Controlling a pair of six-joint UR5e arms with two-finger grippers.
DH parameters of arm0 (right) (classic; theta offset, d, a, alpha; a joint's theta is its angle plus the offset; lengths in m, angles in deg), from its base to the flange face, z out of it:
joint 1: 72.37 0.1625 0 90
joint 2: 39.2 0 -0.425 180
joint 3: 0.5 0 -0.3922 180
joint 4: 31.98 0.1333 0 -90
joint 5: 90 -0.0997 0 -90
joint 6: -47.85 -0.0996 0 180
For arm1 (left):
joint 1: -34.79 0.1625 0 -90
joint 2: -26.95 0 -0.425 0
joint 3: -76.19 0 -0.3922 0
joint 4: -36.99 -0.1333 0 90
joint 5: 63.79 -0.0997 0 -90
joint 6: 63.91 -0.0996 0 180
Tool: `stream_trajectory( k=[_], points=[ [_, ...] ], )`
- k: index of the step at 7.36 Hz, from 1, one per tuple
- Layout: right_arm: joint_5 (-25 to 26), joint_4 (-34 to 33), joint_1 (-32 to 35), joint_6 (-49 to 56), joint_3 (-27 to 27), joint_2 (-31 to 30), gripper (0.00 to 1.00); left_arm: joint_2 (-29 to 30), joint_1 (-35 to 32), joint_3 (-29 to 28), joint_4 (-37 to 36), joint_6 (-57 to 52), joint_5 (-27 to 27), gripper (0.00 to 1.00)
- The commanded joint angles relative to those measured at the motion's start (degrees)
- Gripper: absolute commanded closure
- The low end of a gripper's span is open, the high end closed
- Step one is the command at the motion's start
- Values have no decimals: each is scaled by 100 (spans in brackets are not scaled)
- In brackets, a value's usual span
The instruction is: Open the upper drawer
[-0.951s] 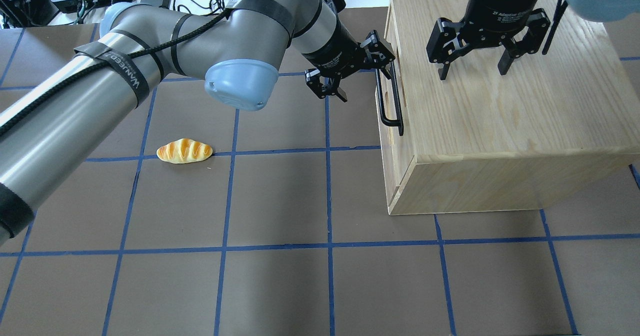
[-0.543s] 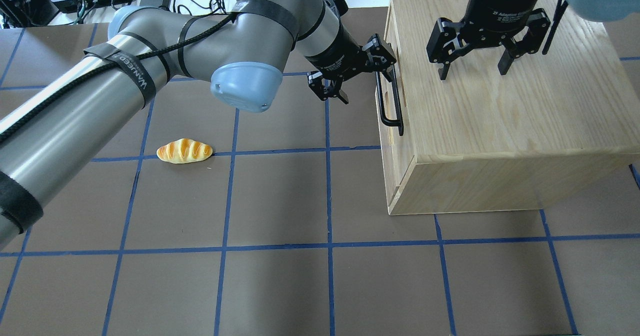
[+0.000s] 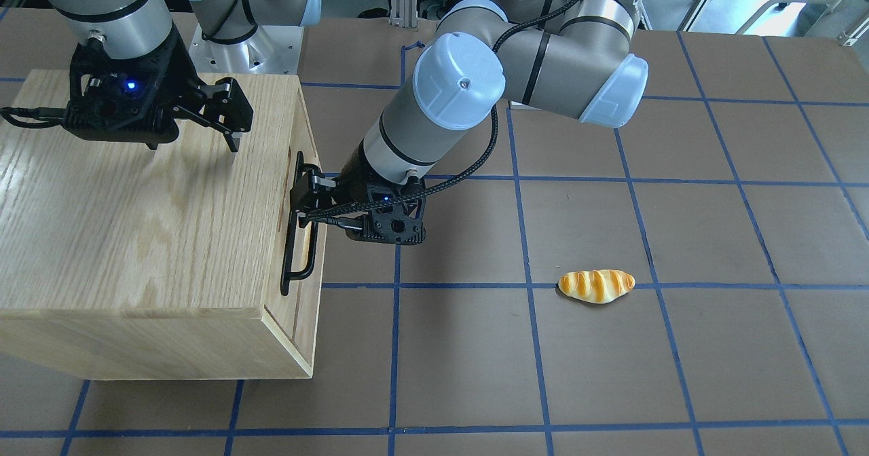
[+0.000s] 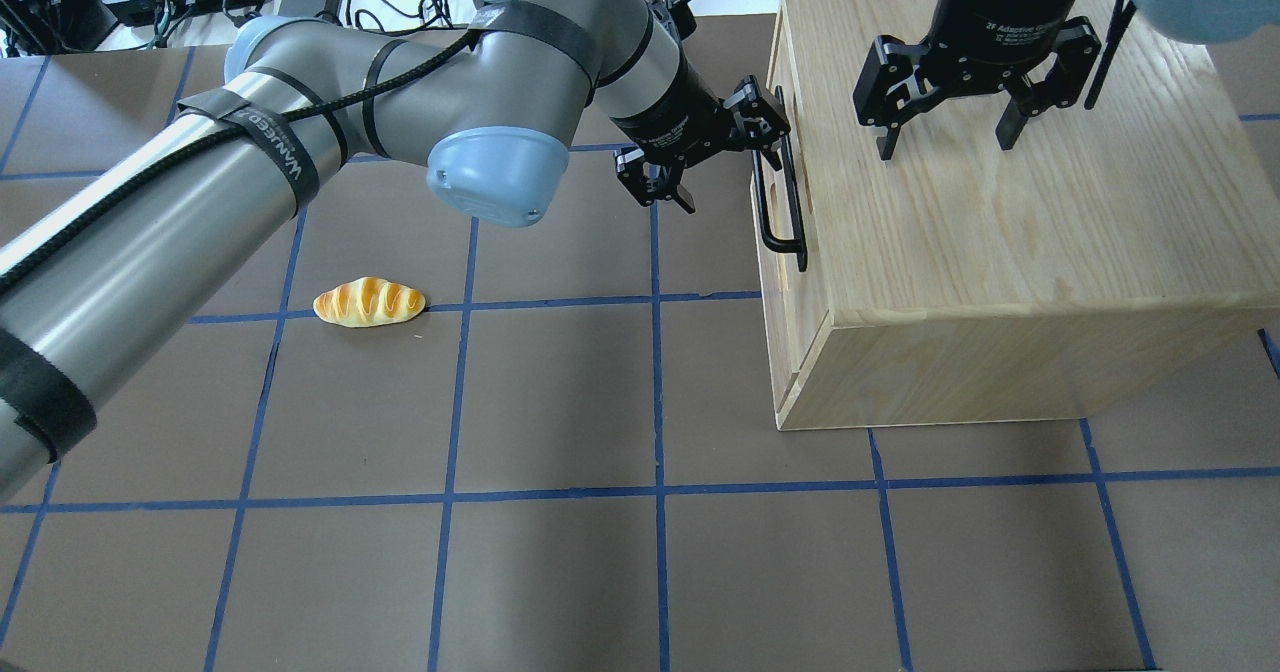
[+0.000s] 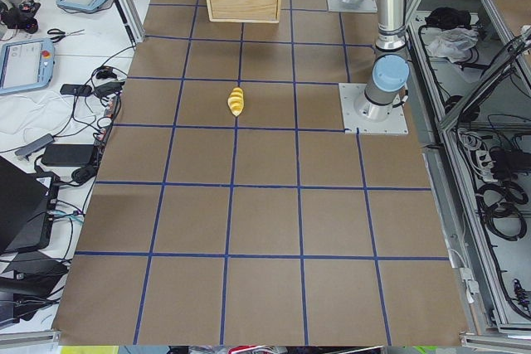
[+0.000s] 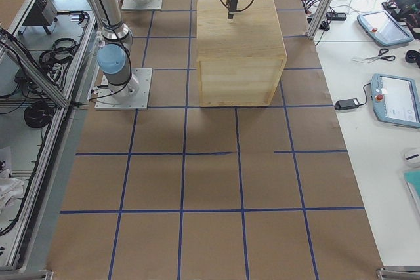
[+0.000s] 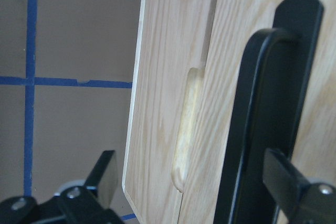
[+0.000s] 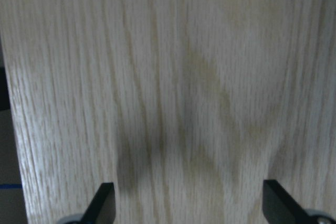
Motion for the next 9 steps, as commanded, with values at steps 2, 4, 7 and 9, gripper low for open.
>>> stream_trajectory(
  k=[2, 4, 7, 9],
  points=[
    [0, 0, 1, -3, 0, 0, 0, -27, 0, -8, 83, -77, -386, 0],
    [0, 0, 1, -3, 0, 0, 0, -79, 0, -8, 83, -103, -658, 0],
    [0, 0, 0, 6, -9, 0, 0, -194, -9, 18, 249, -392, -1089, 0],
    [0, 0, 1, -3, 0, 0, 0, -264, 26, 18, 311, -516, -1249, 0]
  ],
)
